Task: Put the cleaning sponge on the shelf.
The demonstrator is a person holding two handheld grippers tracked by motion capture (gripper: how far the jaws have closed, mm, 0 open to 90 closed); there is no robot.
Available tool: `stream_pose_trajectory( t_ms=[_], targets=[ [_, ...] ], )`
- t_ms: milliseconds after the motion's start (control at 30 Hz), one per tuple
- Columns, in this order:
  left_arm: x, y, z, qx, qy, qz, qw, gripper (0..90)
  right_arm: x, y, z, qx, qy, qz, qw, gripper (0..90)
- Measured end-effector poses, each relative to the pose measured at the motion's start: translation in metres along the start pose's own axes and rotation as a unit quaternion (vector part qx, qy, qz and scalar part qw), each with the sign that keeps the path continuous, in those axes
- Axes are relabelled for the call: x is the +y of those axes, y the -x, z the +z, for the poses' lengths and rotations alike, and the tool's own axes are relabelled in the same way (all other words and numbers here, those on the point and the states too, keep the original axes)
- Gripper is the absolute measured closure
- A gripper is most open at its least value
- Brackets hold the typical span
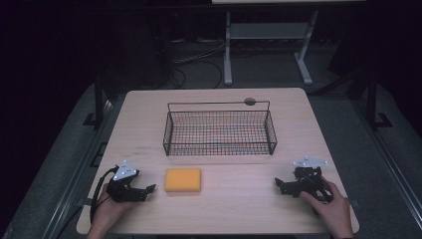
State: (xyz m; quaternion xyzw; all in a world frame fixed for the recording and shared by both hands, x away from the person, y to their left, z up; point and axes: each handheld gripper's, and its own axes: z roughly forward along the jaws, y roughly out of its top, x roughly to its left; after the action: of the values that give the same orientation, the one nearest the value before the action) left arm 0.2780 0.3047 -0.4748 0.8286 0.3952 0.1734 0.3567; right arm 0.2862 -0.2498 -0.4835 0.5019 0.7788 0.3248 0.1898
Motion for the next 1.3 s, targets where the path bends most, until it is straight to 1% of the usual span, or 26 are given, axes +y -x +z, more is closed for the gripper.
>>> stream_pose_trajectory(
  t_ms=[333,500,633,833,867,1000,1033,1067,1100,1167,1200,1300],
  targets=[
    [0.000,0.000,0.000,0.001,0.000,-0.001,1.0000,13.4,0.000,0.000,0.000,-0.002,0.001,0.001,1.0000,0.0],
    [-0.001,-0.001,-0.002,-0.004,0.005,-0.011,0.9999,14.3,0.000,0.000,0.001,-0.002,0.001,0.001,1.0000,0.0],
    [-0.001,0.000,-0.001,0.000,0.002,-0.005,1.0000,14.2,0.000,0.000,0.001,-0.002,0.001,0.001,1.0000,0.0],
    [-0.001,-0.001,-0.002,0.000,0.004,-0.007,1.0000,15.2,0.000,0.000,0.000,-0.002,0.001,0.000,1.0000,0.0],
    [-0.001,-0.001,-0.003,0.001,0.004,-0.006,1.0000,16.6,0.000,0.000,0.000,-0.002,0.001,0.000,1.0000,0.0],
    [0.000,-0.003,-0.006,-0.006,0.004,-0.018,0.9998,27.6,0.000,0.000,0.000,-0.002,0.000,-0.001,1.0000,0.0],
    [0.001,-0.004,-0.008,-0.011,0.002,-0.017,0.9998,32.0,0.000,0.000,0.000,-0.002,0.000,0.000,1.0000,0.0],
    [0.002,-0.003,-0.009,-0.011,0.006,-0.016,0.9998,35.9,0.000,0.000,0.000,-0.002,0.001,0.000,1.0000,0.0],
    [0.004,-0.003,-0.010,-0.014,0.004,-0.013,0.9998,39.2,0.000,0.000,0.000,-0.002,0.000,0.000,1.0000,0.0],
    [0.006,-0.003,-0.011,-0.017,0.004,-0.012,0.9998,49.7,0.000,0.000,0.000,-0.002,0.000,0.000,1.0000,0.0],
    [0.011,-0.002,-0.014,-0.018,0.004,-0.005,0.9998,55.1,0.000,0.000,0.000,-0.002,0.000,0.000,1.0000,0.0],
    [0.018,-0.003,-0.017,-0.022,0.007,0.001,0.9997,69.1,0.000,0.000,0.000,-0.002,0.000,0.000,1.0000,0.0]
  ],
)
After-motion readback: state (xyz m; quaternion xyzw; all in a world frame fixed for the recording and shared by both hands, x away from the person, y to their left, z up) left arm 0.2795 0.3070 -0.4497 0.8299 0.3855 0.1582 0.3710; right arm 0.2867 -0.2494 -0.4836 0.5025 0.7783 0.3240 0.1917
